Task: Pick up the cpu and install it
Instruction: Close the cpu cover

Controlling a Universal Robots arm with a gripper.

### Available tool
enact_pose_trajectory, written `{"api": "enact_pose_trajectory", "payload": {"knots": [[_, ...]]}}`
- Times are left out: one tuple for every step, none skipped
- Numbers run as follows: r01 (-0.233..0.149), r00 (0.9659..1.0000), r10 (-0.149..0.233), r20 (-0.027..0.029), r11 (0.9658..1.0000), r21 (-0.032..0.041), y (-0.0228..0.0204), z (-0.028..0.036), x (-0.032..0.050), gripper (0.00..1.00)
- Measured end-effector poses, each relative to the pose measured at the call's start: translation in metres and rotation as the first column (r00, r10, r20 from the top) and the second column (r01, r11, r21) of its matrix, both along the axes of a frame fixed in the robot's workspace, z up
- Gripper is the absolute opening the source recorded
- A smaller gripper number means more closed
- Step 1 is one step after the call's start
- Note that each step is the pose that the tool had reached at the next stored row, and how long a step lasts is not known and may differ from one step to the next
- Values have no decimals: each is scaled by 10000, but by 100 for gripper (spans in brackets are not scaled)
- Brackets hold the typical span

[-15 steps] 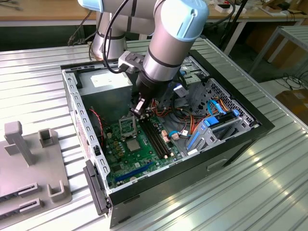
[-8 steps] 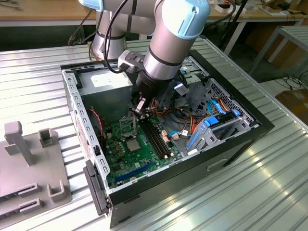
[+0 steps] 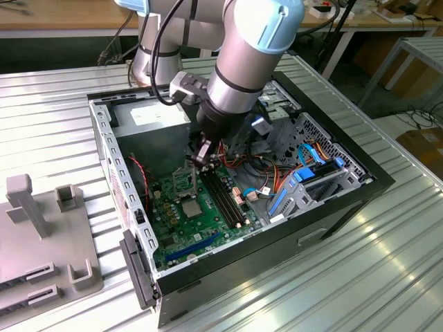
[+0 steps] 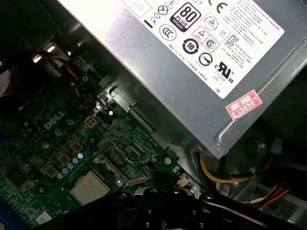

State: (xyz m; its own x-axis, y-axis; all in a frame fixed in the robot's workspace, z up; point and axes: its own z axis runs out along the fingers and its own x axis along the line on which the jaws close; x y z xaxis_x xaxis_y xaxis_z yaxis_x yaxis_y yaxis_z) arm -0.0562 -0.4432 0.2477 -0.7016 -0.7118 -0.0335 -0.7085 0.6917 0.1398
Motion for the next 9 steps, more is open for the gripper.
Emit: {"api": "enact_pose_trajectory", "payload": {"knots": [[-65,10000,65,0,10000,0,-2,5,0,11],[-111,9999,111,0,9999,0,-3,8,0,11],[-160,9999,160,0,9999,0,-4,11,0,11],[-203,9998,203,0,9998,0,-5,14,0,11],[-267,9996,267,-1,9996,0,-7,19,0,11],[-311,9995,311,0,9995,-1,-8,23,0,11],[-371,9993,371,0,9993,-1,-9,27,0,11],[-408,9992,408,0,9992,0,-11,30,0,11],[-472,9989,472,0,9989,0,-12,35,0,11]]}}
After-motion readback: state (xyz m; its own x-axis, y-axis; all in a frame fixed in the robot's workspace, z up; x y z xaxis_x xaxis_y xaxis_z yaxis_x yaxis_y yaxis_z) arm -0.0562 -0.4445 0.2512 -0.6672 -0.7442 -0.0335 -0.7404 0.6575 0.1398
